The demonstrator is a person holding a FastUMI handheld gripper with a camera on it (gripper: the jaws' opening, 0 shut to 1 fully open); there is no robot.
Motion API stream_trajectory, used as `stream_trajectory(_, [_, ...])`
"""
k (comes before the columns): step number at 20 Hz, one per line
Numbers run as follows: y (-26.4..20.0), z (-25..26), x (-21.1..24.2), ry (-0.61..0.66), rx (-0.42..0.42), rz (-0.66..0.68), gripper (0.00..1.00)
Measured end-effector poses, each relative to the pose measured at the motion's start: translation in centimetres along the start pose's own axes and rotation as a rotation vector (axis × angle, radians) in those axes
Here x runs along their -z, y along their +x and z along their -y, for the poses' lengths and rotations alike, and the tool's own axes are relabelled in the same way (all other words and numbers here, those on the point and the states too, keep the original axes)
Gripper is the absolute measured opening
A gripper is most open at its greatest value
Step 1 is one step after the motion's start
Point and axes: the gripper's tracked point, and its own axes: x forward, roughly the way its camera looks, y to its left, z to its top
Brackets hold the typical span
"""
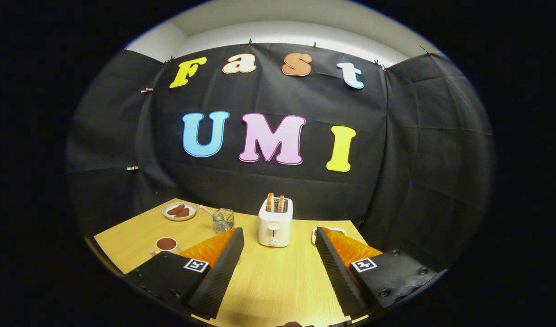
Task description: Take the bottle from table, then pour the juice into the cup, finally place the bottle on the coaster
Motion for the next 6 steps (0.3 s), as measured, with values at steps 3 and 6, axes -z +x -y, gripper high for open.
stream_trajectory(3, [0.1,-1.6,-1.1,-0.032,-0.025,0.023,0.98])
stream_trajectory(6, [-0.1,-3.5,-2.2,-0.059,-0.054,0.043,0.98])
